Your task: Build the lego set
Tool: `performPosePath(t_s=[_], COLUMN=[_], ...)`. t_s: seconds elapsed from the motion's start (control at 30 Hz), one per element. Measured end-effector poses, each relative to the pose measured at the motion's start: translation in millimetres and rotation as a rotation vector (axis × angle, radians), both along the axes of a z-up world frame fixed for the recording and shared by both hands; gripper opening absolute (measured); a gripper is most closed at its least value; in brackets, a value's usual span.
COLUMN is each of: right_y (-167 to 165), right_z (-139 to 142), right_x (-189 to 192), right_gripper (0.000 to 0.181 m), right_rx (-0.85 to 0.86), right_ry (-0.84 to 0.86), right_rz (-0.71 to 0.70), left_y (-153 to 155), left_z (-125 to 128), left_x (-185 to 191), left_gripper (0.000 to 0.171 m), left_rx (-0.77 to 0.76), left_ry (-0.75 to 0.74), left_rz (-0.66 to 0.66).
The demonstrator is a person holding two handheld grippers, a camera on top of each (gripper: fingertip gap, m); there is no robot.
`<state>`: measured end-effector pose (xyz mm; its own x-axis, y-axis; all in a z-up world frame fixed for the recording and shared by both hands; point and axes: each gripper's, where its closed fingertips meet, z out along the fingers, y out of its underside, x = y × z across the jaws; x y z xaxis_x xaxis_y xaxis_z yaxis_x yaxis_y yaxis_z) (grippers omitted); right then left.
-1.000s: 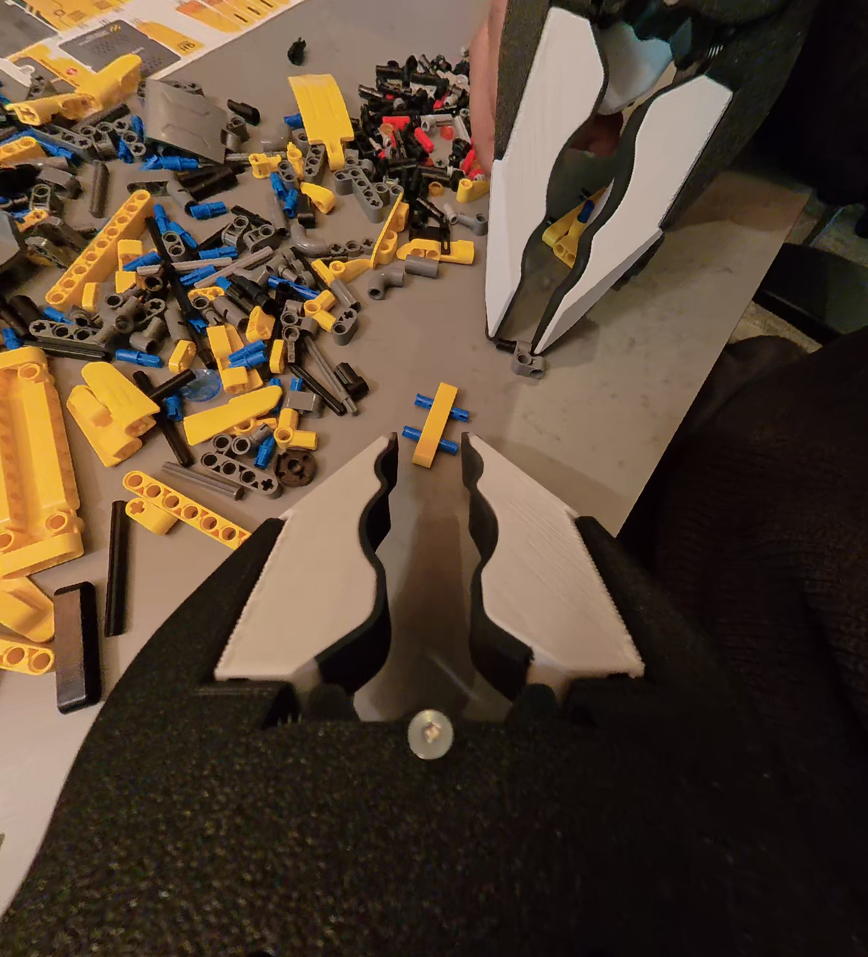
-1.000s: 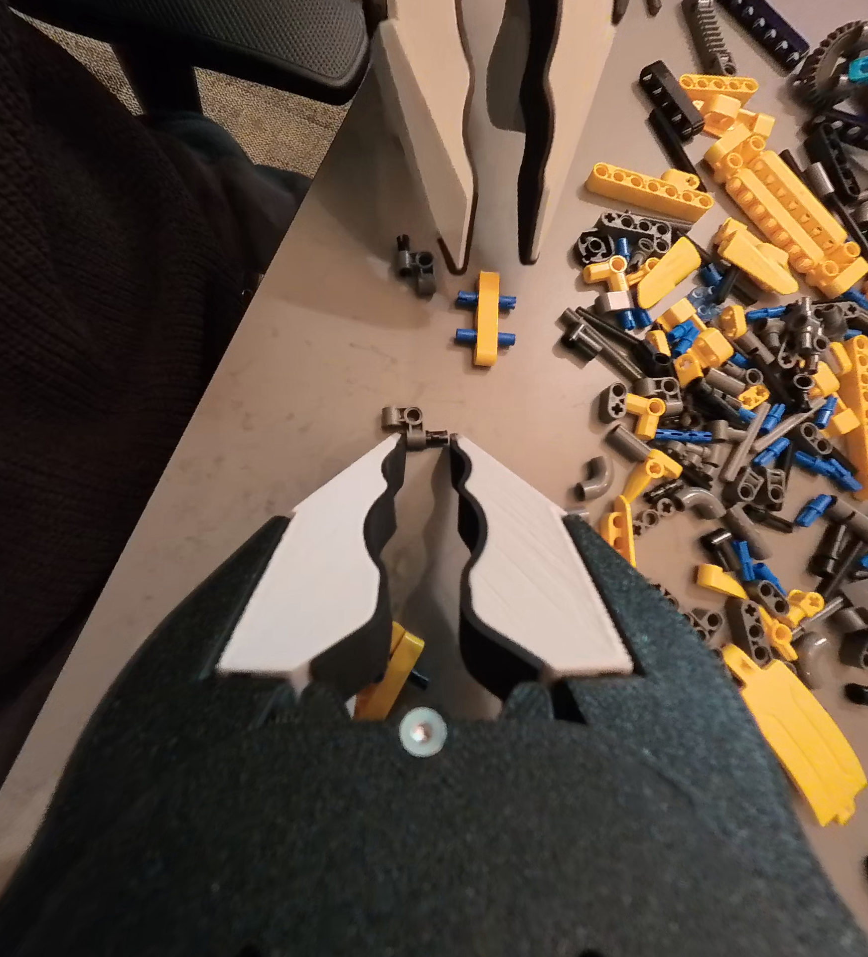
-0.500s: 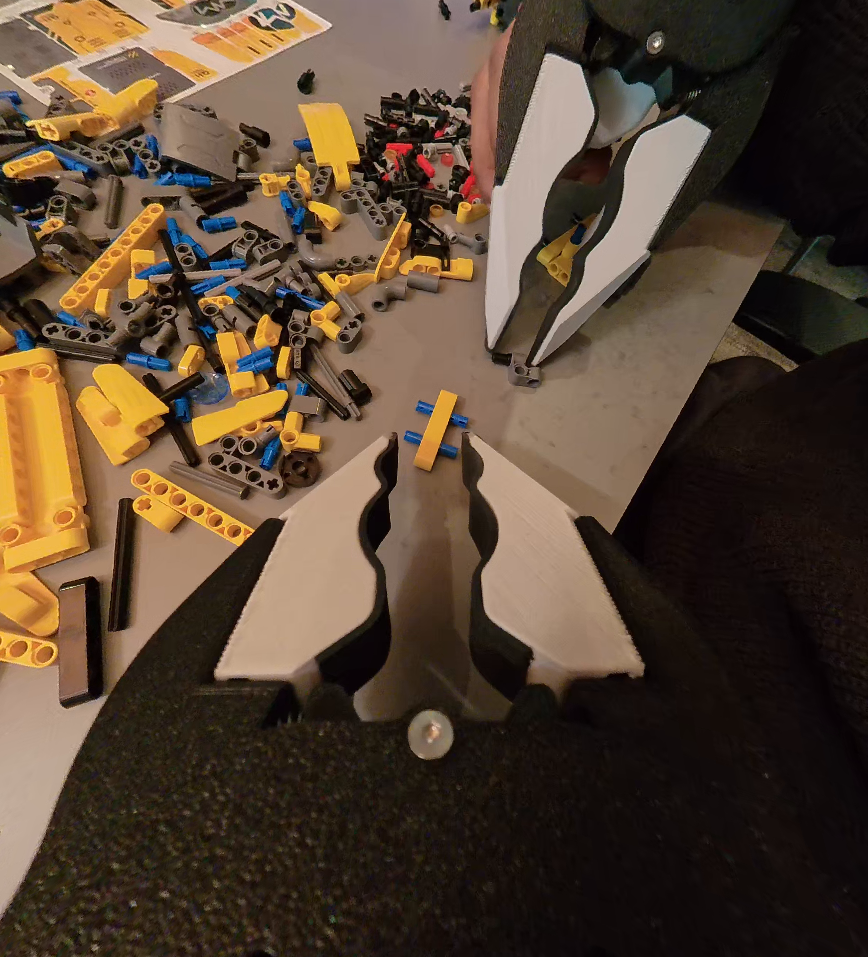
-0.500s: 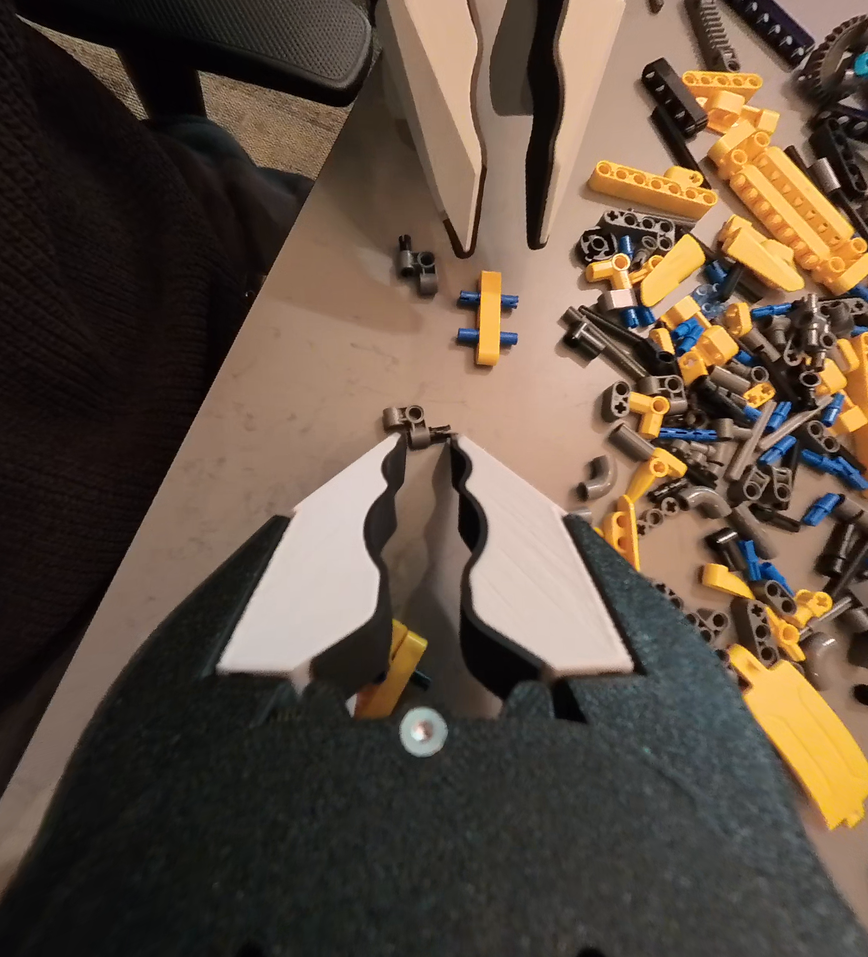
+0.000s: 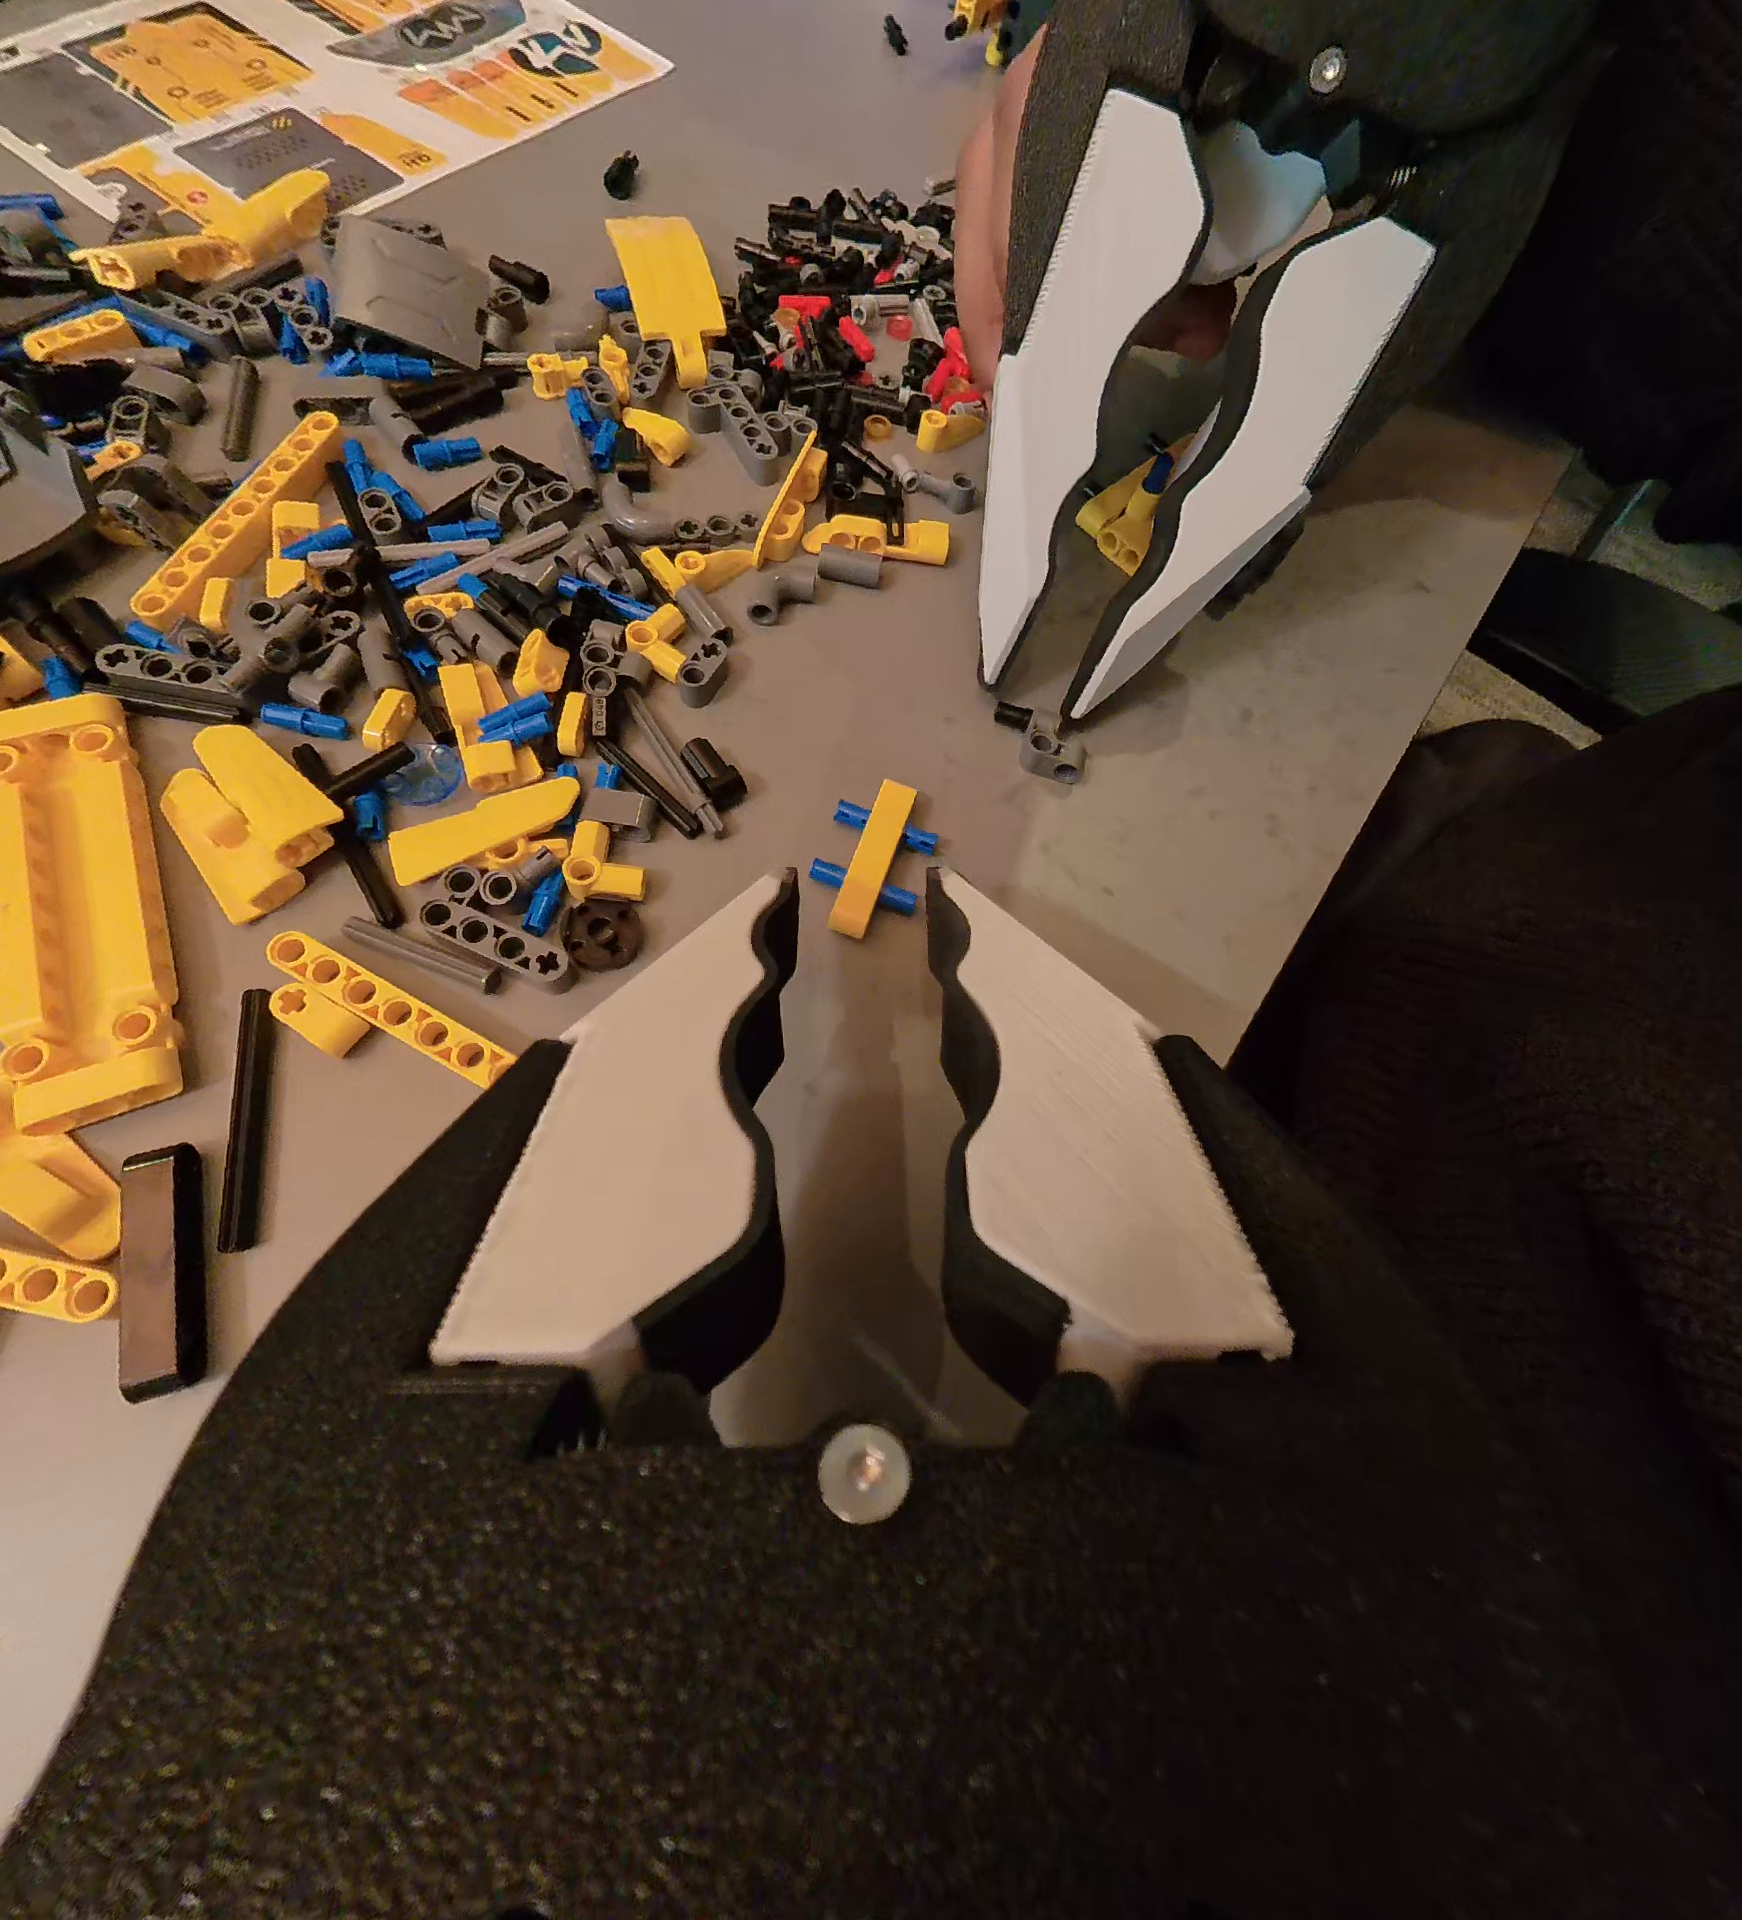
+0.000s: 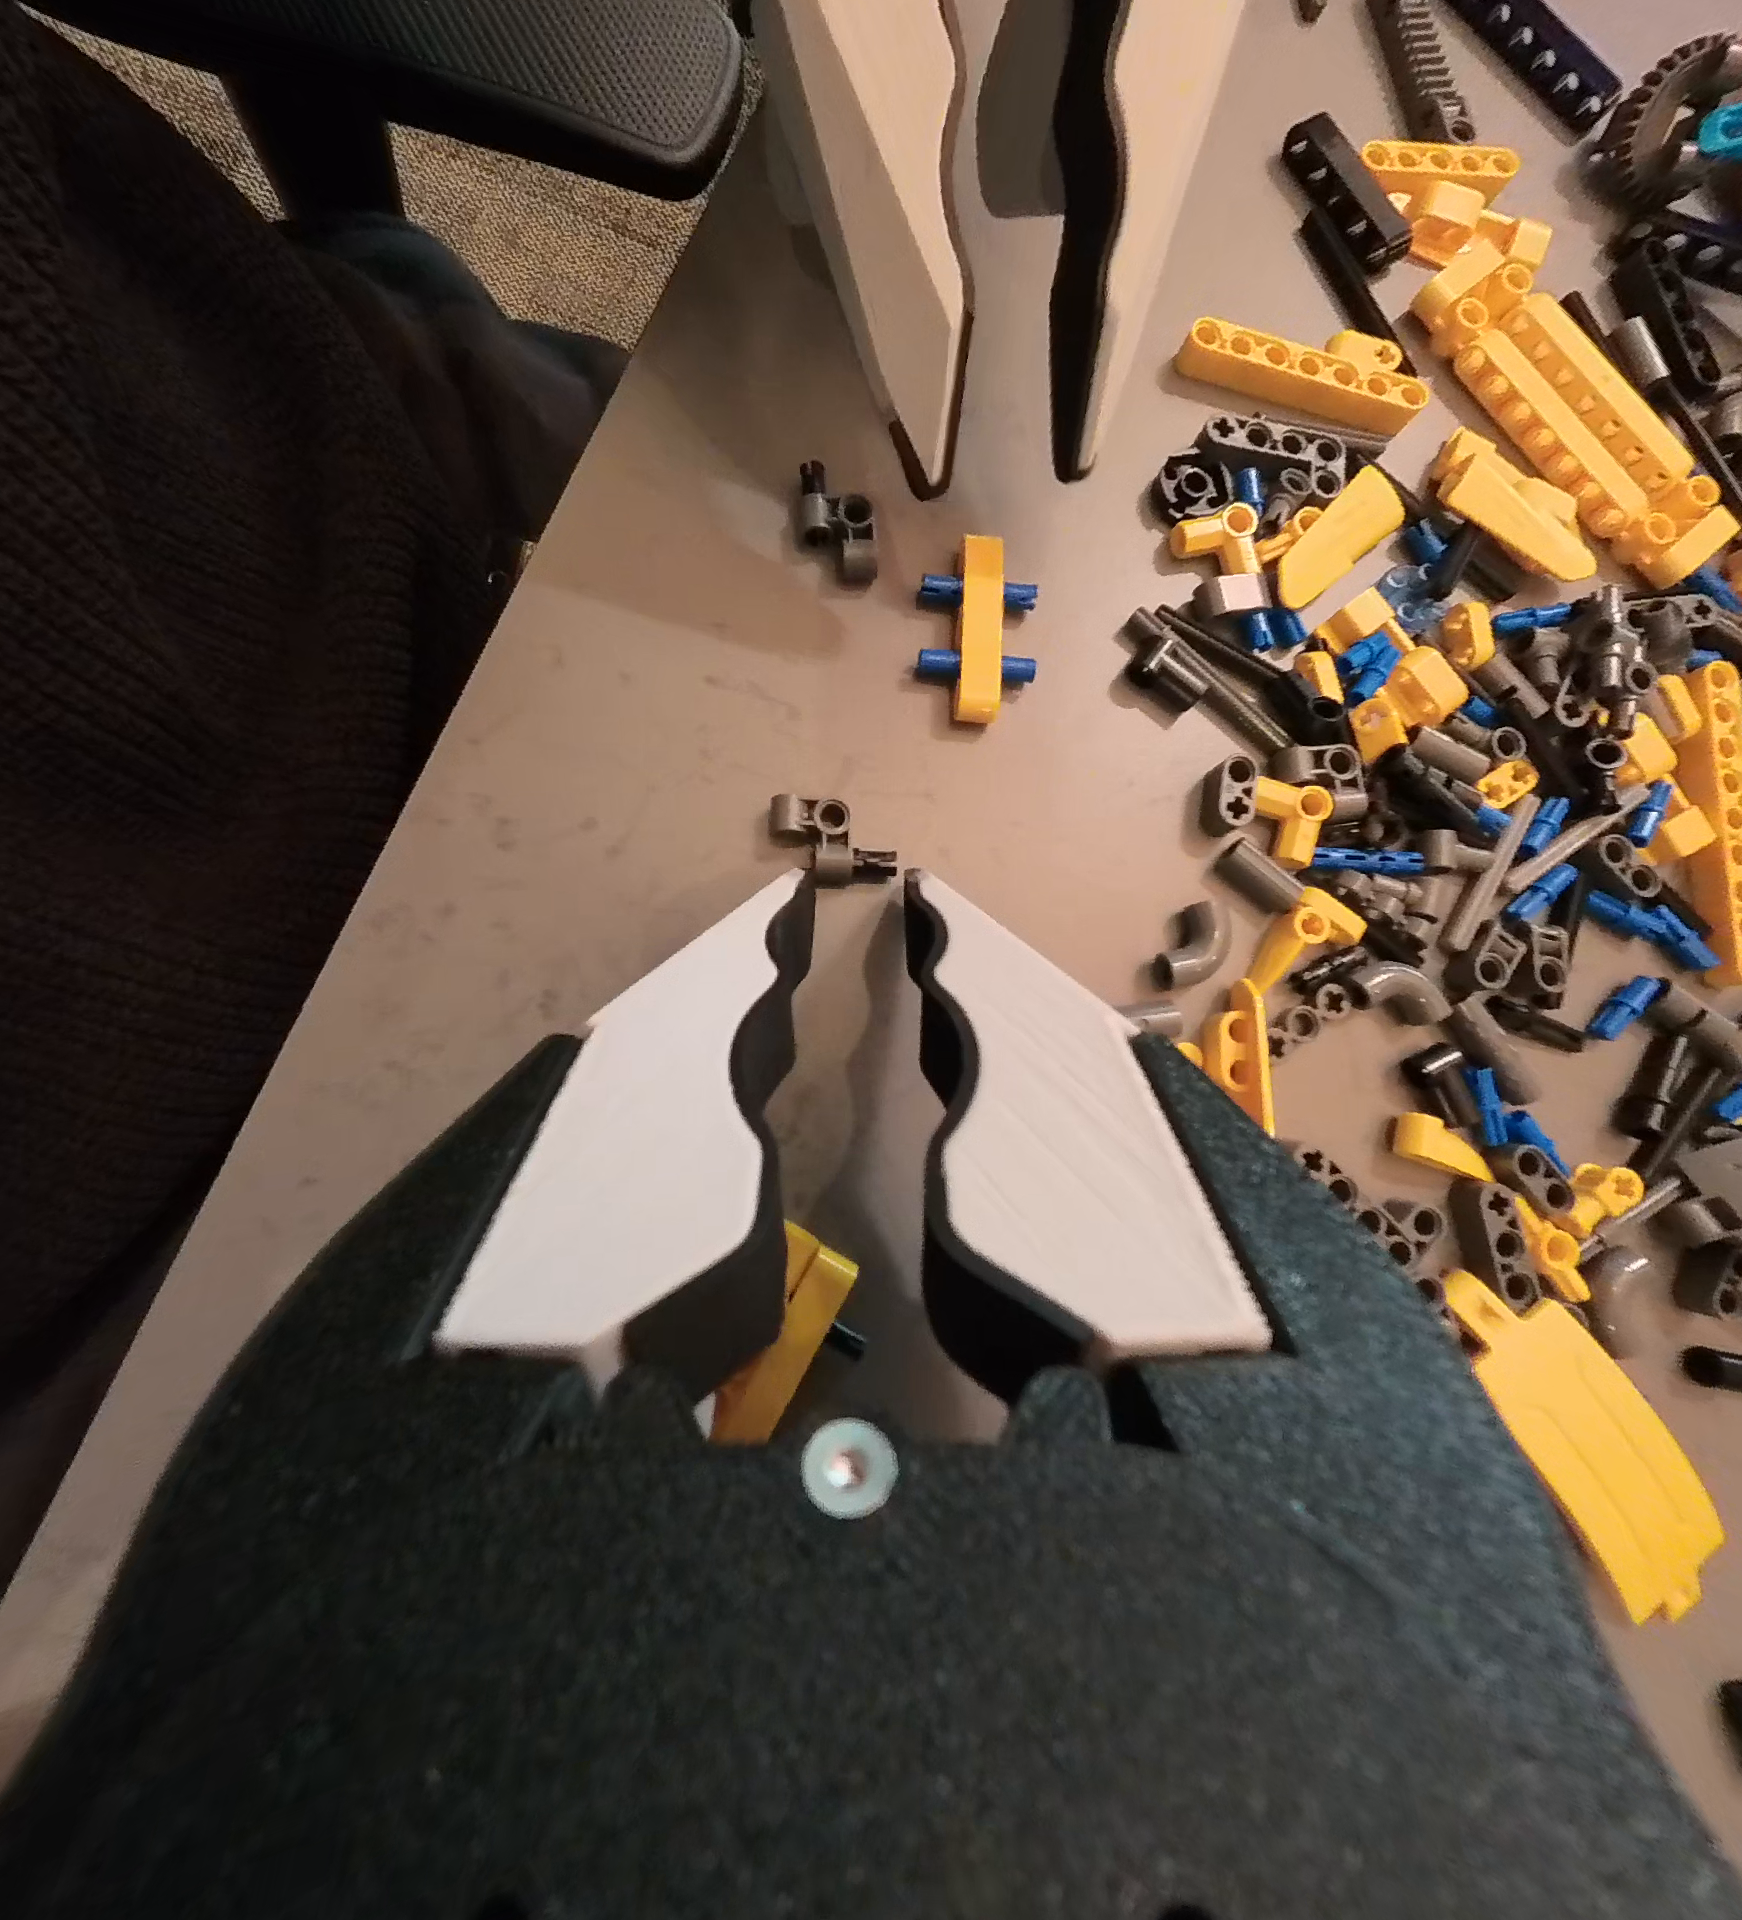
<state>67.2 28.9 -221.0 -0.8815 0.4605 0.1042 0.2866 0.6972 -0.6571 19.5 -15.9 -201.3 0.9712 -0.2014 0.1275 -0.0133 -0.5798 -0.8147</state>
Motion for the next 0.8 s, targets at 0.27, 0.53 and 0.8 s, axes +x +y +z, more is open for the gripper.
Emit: performPosePath(t_s=[0.27, 0.53, 0.8], right_y=[-1.0, -1.4, -2.6], right_z=[2.8, 2.3, 1.8], right_x=[-0.7, -1.4, -1.3], right_gripper=[0.017, 0.018, 0.018], right_rx=[-0.009, -0.018, -0.017], right_ry=[0.015, 0.016, 0.025], right_rz=[0.001, 0.002, 0.010], left_y=[-9.2, -13.5, -11.7], left_z=[-3.8, -0.4, -0.5], left_x=[10.2, 13.8, 16.3], left_gripper=[0.024, 0.024, 0.024], left_rx=[0.003, 0.028, 0.033], left_ry=[0.000, -0.001, 0.003], left_rz=[-0.024, -0.028, -0.035])
